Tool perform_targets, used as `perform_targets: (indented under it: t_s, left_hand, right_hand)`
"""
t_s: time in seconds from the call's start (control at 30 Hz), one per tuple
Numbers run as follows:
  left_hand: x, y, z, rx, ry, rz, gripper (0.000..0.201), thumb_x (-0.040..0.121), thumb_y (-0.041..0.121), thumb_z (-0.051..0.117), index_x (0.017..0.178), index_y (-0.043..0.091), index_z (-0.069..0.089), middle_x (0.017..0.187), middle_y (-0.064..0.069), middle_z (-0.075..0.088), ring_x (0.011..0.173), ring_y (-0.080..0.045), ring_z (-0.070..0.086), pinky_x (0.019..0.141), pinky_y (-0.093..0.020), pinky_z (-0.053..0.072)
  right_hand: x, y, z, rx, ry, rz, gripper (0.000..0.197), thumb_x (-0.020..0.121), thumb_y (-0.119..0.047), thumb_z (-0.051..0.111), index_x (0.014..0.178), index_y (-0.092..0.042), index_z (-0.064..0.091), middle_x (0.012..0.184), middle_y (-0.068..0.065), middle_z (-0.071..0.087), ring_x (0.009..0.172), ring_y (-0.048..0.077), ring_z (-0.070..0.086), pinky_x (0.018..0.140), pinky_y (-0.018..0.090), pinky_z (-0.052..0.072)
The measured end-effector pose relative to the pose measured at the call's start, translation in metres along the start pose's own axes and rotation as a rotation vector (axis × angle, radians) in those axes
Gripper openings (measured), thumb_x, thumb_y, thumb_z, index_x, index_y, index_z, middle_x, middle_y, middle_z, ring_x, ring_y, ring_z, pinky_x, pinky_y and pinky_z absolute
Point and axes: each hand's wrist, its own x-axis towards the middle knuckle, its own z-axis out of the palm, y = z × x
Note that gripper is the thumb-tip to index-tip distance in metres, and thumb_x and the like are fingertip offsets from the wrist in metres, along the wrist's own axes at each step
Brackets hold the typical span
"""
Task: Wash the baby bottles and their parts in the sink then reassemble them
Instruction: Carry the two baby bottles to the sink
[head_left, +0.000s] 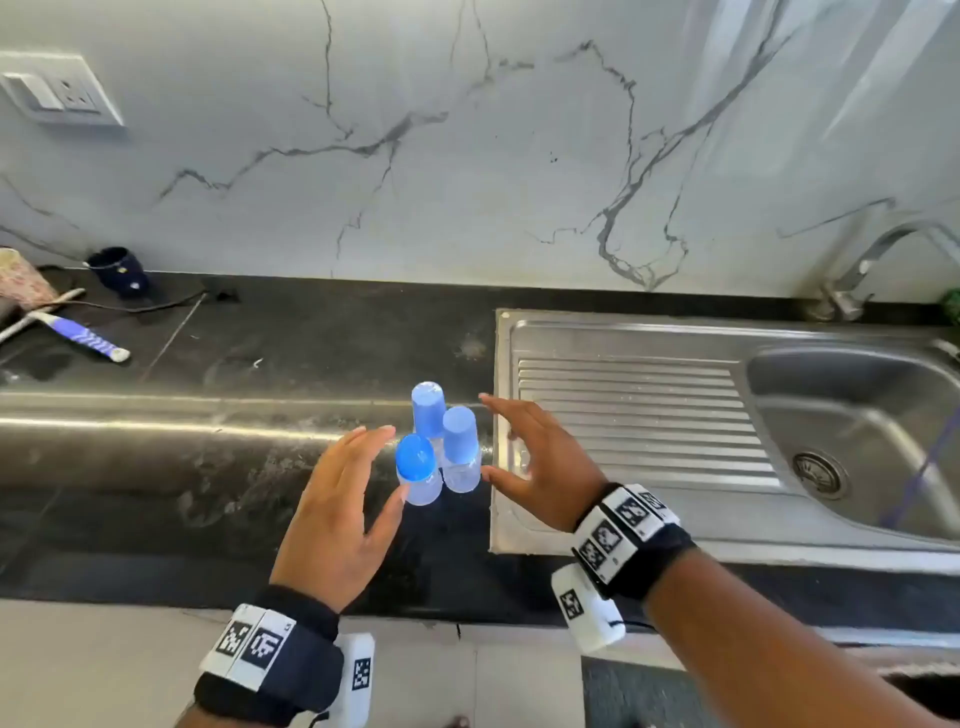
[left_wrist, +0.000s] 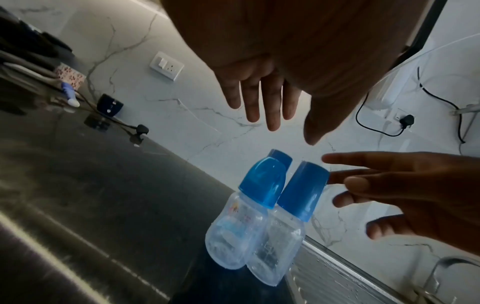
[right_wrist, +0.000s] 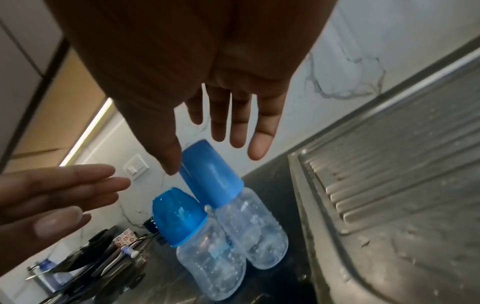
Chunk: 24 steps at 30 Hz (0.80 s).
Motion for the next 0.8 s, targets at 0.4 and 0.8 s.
perform_targets:
  t_s: [0.4, 0.8]
  left_hand:
    - [0.007, -0.03, 0.019, -0.083, -0.04, -0.102, 0.065, 0.091, 0.024, 0.071, 0.148, 0.022, 0.041, 0.147, 0.004, 0.047, 0.138, -0.012, 0.038, 0.113, -0.029, 0.03]
    - [0.019, -0.035, 0.033, -0.097, -0.092, -0.216, 0.076, 0.085, 0.019, 0.077, 0.15, 0.021, 0.038, 0.151, -0.005, 0.044, 0.138, -0.024, 0.038, 0.109, -0.036, 0.031]
  right_hand:
    - [0.053, -0.002, 0.058, 0.047, -0.003, 0.373, 0.049, 0.075, -0.029, 0.082, 0.119, -0.022, 0.063, 0.115, -0.002, 0.069, 0.107, 0.02, 0.063, 0.099, 0.044, 0.052]
    - [-0.043, 0.058, -0.015, 0.012, 0.279, 0.723, 0.053, 0.076, -0.041, 0.086, 0.118, -0.013, 0.067, 0.108, 0.002, 0.07, 0.099, 0.02, 0.063, 0.084, 0.025, 0.045]
